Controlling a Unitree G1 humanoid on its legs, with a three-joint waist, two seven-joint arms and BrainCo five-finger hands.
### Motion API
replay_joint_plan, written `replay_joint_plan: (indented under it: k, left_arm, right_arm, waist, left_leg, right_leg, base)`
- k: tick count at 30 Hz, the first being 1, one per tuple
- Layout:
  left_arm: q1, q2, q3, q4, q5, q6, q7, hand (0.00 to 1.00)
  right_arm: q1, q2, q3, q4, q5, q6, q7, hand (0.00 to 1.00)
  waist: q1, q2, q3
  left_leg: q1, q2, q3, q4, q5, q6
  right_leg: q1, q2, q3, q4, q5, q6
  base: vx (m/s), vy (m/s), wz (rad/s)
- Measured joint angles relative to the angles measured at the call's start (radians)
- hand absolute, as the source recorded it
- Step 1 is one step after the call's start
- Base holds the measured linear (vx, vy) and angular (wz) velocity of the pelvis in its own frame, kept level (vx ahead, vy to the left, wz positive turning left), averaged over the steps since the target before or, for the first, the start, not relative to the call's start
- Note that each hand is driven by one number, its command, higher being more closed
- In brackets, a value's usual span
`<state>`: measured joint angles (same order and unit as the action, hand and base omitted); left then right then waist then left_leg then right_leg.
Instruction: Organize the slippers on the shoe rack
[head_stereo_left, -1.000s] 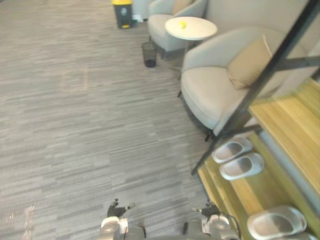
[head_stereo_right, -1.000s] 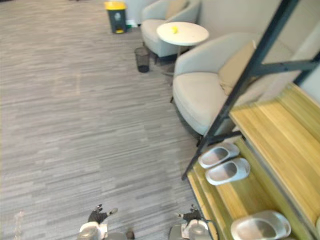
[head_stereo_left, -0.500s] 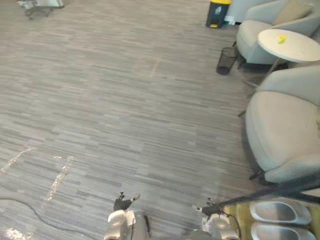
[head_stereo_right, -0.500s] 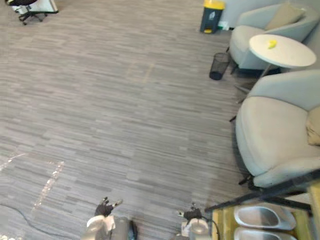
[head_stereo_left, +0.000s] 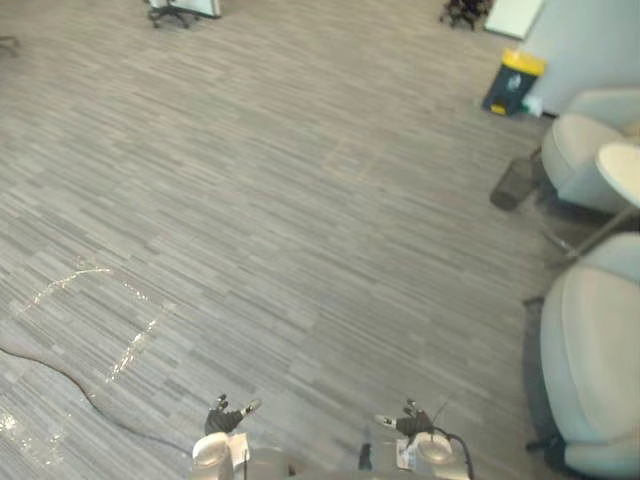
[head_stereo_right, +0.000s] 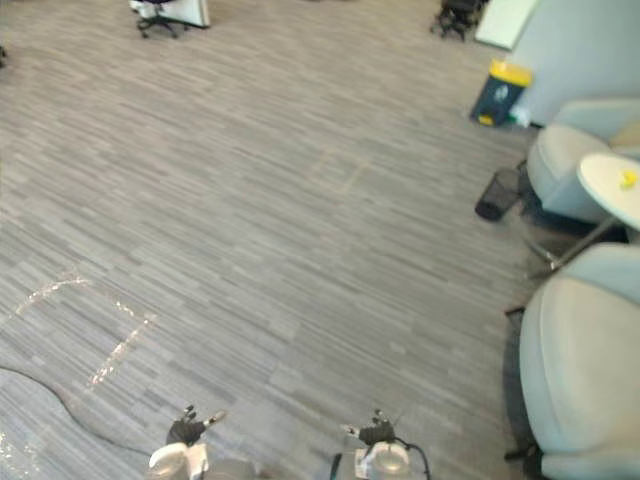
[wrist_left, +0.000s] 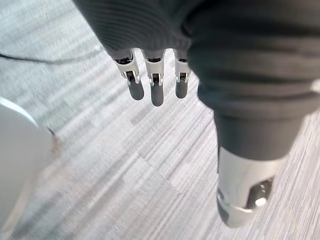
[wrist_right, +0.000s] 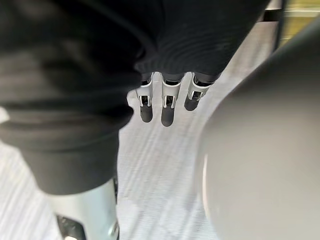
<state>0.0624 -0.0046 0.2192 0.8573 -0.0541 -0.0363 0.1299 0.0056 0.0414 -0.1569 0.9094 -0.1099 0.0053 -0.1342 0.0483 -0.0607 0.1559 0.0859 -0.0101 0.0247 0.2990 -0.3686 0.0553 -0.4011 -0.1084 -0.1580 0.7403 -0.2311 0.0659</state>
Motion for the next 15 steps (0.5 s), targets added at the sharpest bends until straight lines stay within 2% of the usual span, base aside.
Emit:
replay_joint_plan:
  k: [2,3,4,5,6,7,8,9,10,11,12,14,15]
  left_arm:
    - [-0.015,-0.002,-0.002,0.017,-0.004,-0.002,-0.002,0.00]
    - [-0.025,-0.003,-0.003,0.045,-0.006,-0.002,-0.004,0.00]
    - [-0.032,-0.012,-0.003,0.063,-0.006,-0.001,-0.004,0.00]
    - [-0.032,-0.024,-0.005,0.078,-0.005,-0.001,-0.006,0.00]
    - [-0.041,-0.035,-0.006,0.077,-0.004,-0.001,-0.006,0.00]
    - [-0.041,-0.038,-0.006,0.077,-0.004,-0.001,-0.006,0.00]
    - [-0.041,-0.040,0.000,0.077,0.007,0.000,-0.006,0.00]
    - [-0.038,-0.043,0.003,0.071,0.014,0.000,-0.007,0.00]
    - [-0.034,-0.045,0.003,0.065,0.014,-0.001,-0.006,0.00]
    - [-0.026,-0.046,0.015,0.049,0.014,0.000,-0.008,0.00]
    - [-0.026,-0.047,0.025,0.036,0.014,0.001,-0.008,0.00]
    - [-0.027,-0.046,0.028,0.008,0.013,-0.002,-0.009,0.00]
    - [-0.025,-0.046,0.031,-0.019,0.013,-0.004,-0.010,0.00]
  right_arm:
    - [-0.006,-0.003,-0.016,0.016,0.000,0.001,0.002,0.00]
    - [-0.005,-0.012,-0.028,0.023,0.000,0.002,0.003,0.00]
    - [-0.010,-0.021,-0.029,0.024,0.000,0.003,0.004,0.00]
    - [-0.017,-0.036,-0.040,0.027,0.000,0.007,0.001,0.00]
    - [-0.019,-0.042,-0.046,0.025,0.000,0.011,0.000,0.00]
    - [-0.018,-0.042,-0.046,0.023,0.000,0.012,0.001,0.00]
    - [-0.014,-0.039,-0.031,0.021,0.000,0.013,0.001,0.00]
    - [-0.005,-0.036,-0.013,0.019,0.001,0.014,0.001,0.00]
    - [-0.003,-0.033,-0.002,0.019,0.001,0.014,0.001,0.00]
    - [-0.004,-0.018,0.004,0.020,0.003,0.015,-0.001,0.00]
    - [-0.005,-0.002,0.005,0.022,0.004,0.018,-0.002,0.00]
    - [-0.006,0.012,0.012,0.022,0.006,0.022,-0.004,0.00]
    - [-0.005,0.017,0.013,0.022,0.017,0.022,-0.009,0.00]
  waist:
    - [-0.006,-0.003,-0.001]
    - [-0.024,0.009,-0.005]
    - [-0.029,0.025,-0.014]
    - [-0.022,0.056,-0.022]
    - [-0.026,0.071,-0.020]
    - [-0.030,0.075,-0.022]
    - [-0.043,0.082,-0.021]
    - [-0.038,0.090,-0.019]
    - [-0.032,0.094,-0.018]
    - [-0.023,0.097,-0.011]
    - [-0.008,0.091,-0.001]
    - [0.010,0.080,0.010]
    - [0.015,0.071,0.016]
  left_leg:
    - [0.051,0.006,-0.044,-0.041,-0.019,-0.015]
    - [0.086,0.018,-0.094,-0.070,-0.028,-0.034]
    - [0.103,0.033,-0.111,-0.084,-0.030,-0.040]
    - [0.109,0.064,-0.145,-0.086,0.000,-0.084]
    - [0.108,0.068,-0.176,-0.046,0.029,-0.088]
    - [0.097,0.071,-0.183,-0.006,0.041,-0.097]
    - [0.034,0.070,-0.202,0.181,0.088,-0.130]
    - [-0.066,0.074,-0.200,0.426,0.191,-0.177]
    - [-0.106,0.081,-0.193,0.529,0.202,-0.194]
    - [-0.207,0.107,-0.144,0.729,0.158,-0.171]
    - [-0.284,0.119,-0.107,0.808,0.116,-0.148]
    - [-0.362,0.120,-0.067,0.799,0.077,-0.113]
    - [-0.430,0.123,-0.032,0.733,0.047,-0.104]
  right_leg:
    - [-0.008,0.036,0.010,-0.248,0.059,-0.021]
    - [0.009,0.050,0.019,-0.291,0.166,-0.084]
    - [0.013,0.060,-0.003,-0.275,0.145,-0.094]
    - [0.012,0.057,-0.034,-0.219,0.091,-0.122]
    - [0.015,0.055,-0.053,-0.170,0.057,-0.142]
    - [0.027,0.057,-0.060,-0.168,0.047,-0.142]
    - [0.097,0.074,-0.080,-0.209,0.019,-0.145]
    - [0.187,0.104,-0.075,-0.285,0.004,-0.154]
    - [0.221,0.117,-0.067,-0.315,-0.004,-0.160]
    - [0.305,0.147,-0.042,-0.376,-0.024,-0.168]
    - [0.370,0.157,-0.026,-0.409,-0.027,-0.174]
    - [0.448,0.154,0.000,-0.463,-0.028,-0.175]
    - [0.509,0.141,0.014,-0.510,-0.034,-0.166]
  base:
    - [0.47,-0.159,0.80]
    - [0.48,-0.196,0.79]
    - [0.79,-0.269,0.81]
    - [0.80,-0.254,0.52]
    - [0.80,-0.233,0.50]
    - [0.65,-0.209,0.52]
    - [0.64,-0.196,0.31]
    - [0.63,-0.171,0.19]
    - [0.59,-0.091,-0.22]
    - [0.54,-0.034,-0.39]
    - [0.52,-0.021,-0.42]
    - [0.46,0.015,-0.34]
    - [0.52,0.097,-0.49]
